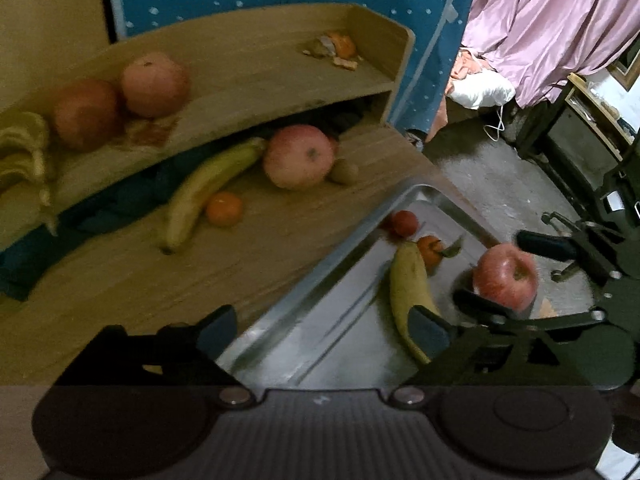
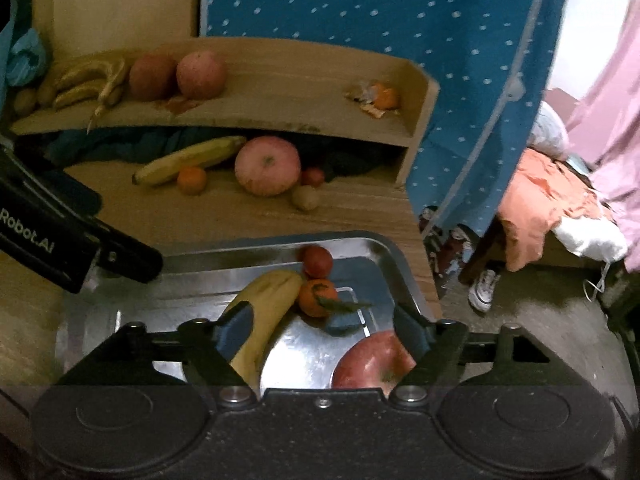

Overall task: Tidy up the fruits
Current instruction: 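Carry orange and banana onto the metal tray and open both tools, then withdraw both open tools from the tray back toward the fruit shelf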

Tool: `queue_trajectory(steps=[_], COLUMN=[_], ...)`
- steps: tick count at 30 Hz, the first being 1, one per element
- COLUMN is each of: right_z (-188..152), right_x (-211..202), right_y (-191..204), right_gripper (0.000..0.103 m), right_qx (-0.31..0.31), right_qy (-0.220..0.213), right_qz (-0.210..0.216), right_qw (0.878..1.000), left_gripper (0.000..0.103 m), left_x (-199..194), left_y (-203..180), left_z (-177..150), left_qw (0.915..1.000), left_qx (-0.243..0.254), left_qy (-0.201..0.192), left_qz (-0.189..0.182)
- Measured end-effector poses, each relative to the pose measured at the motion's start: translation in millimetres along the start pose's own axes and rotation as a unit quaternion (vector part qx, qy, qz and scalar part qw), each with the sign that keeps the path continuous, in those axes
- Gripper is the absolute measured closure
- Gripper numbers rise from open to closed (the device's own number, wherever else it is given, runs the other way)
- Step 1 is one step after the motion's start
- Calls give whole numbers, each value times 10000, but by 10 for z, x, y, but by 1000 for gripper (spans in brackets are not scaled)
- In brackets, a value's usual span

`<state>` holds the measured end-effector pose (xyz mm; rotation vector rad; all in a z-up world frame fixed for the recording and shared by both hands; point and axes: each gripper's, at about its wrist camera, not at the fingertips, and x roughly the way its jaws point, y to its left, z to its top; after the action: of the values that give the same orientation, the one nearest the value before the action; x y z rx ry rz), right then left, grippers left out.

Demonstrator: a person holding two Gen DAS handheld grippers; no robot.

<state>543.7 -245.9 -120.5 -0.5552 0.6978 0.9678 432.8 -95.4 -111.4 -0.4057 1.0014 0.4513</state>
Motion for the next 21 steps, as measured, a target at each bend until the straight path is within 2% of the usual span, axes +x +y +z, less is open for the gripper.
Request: queue_trajectory(steps=[7, 12, 21], right_z=[-79, -184, -323], right_x=[-344, -563, -791], right_y=[201, 432, 958], right_gripper=[7, 4, 1], right_qx=[494, 829, 1151], right_qy=[13, 81, 160], right_qz=[-442, -711, -885], right_qw=[9978, 9940, 9893], left_gripper=[0, 0, 0], left_x=[-251, -358, -540], left_y=[278, 471, 841], left_z=[-124, -241, -502], left_qw=[9999, 9998, 9990], left_qx=[46, 199, 449], left_qy=[-138, -77, 28], left_qz=[25, 29, 39])
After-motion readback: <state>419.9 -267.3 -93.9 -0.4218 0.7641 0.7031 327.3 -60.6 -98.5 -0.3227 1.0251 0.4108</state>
